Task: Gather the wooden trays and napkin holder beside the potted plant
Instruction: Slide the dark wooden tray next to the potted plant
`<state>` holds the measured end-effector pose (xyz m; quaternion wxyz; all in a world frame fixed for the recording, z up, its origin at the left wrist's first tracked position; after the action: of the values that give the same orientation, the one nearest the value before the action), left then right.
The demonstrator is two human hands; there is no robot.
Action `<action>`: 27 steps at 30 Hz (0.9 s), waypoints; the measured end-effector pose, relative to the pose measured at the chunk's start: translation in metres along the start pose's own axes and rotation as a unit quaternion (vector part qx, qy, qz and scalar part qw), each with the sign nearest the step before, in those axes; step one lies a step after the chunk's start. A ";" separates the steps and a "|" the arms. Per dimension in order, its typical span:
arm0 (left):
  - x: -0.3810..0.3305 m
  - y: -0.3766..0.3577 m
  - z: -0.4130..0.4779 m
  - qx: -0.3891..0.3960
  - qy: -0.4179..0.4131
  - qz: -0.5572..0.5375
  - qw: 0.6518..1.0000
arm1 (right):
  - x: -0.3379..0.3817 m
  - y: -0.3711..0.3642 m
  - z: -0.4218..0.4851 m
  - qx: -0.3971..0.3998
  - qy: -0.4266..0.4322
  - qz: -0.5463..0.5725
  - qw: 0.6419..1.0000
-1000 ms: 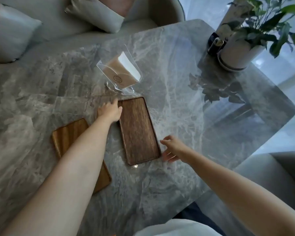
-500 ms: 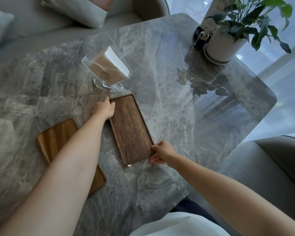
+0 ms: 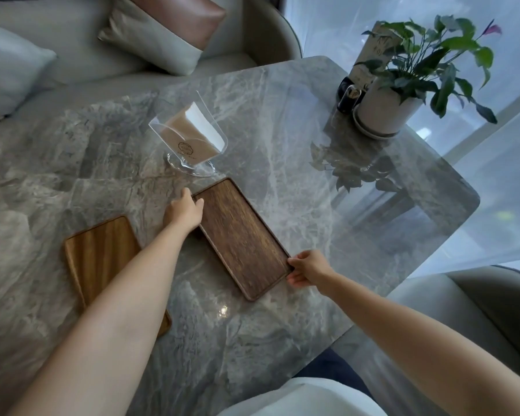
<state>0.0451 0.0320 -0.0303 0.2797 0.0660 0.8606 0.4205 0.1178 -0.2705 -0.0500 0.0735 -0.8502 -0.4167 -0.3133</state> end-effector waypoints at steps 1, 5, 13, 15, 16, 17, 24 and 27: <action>-0.006 0.000 -0.001 -0.001 -0.002 -0.010 1.000 | 0.003 0.009 0.001 -0.002 0.006 -0.006 1.000; -0.039 -0.002 -0.002 -0.005 -0.022 -0.044 0.999 | 0.018 0.047 0.008 -0.010 0.026 -0.022 0.999; -0.132 -0.015 0.026 0.003 -0.047 -0.078 0.996 | 0.064 0.141 0.038 -0.032 0.053 -0.030 0.998; -0.159 -0.023 0.040 0.005 -0.045 -0.080 0.996 | 0.076 0.168 0.050 -0.034 0.057 -0.029 0.997; -0.173 -0.027 0.048 0.003 -0.044 -0.083 0.996 | 0.081 0.182 0.056 -0.035 0.057 -0.027 0.997; -0.187 -0.031 0.055 0.000 -0.043 -0.085 0.995 | 0.086 0.196 0.063 -0.036 0.058 -0.025 0.997; -0.275 -0.060 0.108 0.013 -0.027 -0.075 0.997 | 0.116 0.279 0.112 -0.024 0.053 -0.006 0.998; -0.305 -0.071 0.127 0.021 -0.029 -0.074 0.997 | 0.125 0.304 0.132 -0.019 0.049 0.008 0.999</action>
<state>0.3766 -0.0324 -0.0166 0.3337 0.0206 0.8630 0.3787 0.4665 -0.3317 -0.0385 0.0797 -0.8384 -0.3999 -0.3618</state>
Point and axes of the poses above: each hand's wrist, its own z-axis towards the middle knuckle, its own y-axis out of the back of the hand, x = y × z, the point moved 9 cm from there along z, towards the middle knuckle, and after that the axes turned 9 degrees about x, right-handed, at the moved point
